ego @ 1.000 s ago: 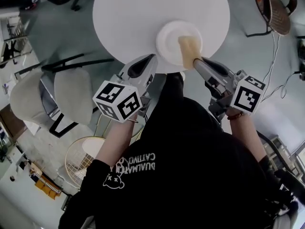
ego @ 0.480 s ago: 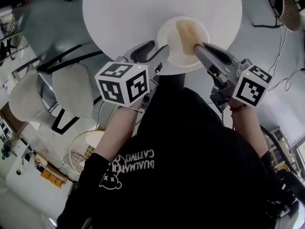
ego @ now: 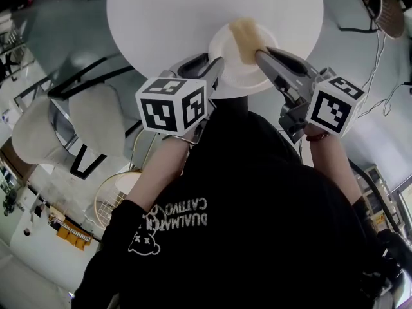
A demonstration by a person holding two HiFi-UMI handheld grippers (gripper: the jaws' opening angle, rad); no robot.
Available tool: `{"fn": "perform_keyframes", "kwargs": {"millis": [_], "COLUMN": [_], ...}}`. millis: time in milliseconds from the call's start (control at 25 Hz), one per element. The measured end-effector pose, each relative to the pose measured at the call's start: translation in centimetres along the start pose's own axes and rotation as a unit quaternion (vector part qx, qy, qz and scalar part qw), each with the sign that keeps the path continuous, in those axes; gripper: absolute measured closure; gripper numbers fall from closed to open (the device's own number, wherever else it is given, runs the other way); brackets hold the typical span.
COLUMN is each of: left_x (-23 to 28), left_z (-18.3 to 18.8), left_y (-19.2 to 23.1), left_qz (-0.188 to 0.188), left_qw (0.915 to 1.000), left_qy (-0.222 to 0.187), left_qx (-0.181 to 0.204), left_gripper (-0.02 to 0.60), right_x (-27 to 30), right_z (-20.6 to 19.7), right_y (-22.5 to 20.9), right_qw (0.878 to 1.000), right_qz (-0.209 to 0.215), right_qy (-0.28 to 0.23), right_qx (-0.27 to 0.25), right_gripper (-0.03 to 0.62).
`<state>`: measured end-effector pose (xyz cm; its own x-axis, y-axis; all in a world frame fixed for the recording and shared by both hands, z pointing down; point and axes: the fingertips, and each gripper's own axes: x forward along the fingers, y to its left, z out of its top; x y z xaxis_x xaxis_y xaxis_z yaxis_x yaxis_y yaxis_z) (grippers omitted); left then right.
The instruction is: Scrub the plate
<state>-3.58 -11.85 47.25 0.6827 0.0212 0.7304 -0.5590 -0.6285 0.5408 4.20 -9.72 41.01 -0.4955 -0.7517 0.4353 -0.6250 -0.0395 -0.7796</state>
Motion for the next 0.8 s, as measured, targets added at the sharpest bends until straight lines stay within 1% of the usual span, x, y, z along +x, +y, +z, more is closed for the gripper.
{"fn": "perform_keyframes", "kwargs": {"millis": [160,320,520,680,800], "left_x": [0.0,-0.1,0.2,0.3,0.4], "left_z": [0.4,0.4,0.7,0.3,0.1], "left_y": [0.3,0.9,0.8,1.0,1.2], "left_qz": [0.009,0.015,0.01,0.006,0.004], "left_qw": [0.9999,0.9996,0.9988,0.9986,0.9985], "left_qy": [0.003,-0.002,-0.001,0.011,0.013], "left_qx": [-0.01,-0.026,-0.047,-0.052,-0.054], "left_gripper": [0.478,0.523,0.532,0.535,0.535], "right_x": [1.5,3.4,5.0,5.7,6.2], "right_z": [-0.2,-0.4,-1.2,-1.6,-1.9], "right_y": [0.7,1.5,1.2,0.3,-0.5], "right_qw": [0.999,0.998,0.994,0.99,0.987], "right_qz": [-0.006,-0.007,-0.029,-0.044,-0.049], "right_qy": [0.033,0.062,0.106,0.132,0.148], "right_qx": [-0.004,-0.005,-0.023,-0.03,-0.033], "right_gripper": [0.537,0.537,0.537,0.537,0.537]}}
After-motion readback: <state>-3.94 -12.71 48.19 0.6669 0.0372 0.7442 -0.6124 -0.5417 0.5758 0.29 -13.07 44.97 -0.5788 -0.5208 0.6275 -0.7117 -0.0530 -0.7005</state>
